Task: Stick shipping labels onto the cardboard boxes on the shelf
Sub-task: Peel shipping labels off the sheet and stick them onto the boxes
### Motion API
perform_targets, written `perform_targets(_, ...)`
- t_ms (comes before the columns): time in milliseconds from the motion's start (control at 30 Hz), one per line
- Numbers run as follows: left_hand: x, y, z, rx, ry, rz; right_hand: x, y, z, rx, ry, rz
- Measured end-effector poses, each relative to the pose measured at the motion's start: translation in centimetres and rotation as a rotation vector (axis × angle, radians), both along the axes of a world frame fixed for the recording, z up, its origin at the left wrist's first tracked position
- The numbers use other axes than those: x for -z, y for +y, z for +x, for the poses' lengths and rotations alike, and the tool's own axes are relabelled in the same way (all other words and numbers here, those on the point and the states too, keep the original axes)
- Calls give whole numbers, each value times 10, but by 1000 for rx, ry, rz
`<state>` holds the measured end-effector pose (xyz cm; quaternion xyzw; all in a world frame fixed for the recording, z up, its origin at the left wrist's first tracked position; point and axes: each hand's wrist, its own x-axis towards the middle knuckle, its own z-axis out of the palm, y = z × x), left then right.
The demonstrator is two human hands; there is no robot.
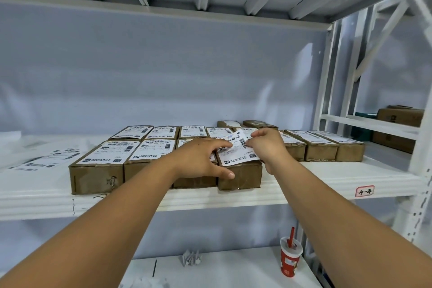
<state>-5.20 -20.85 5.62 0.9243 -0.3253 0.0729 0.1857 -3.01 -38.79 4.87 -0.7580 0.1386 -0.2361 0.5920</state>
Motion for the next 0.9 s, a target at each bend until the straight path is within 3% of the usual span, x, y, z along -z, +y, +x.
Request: perform_targets(900, 1, -3, 2, -18, -47, 15, 1, 5, -3, 111, 31, -127)
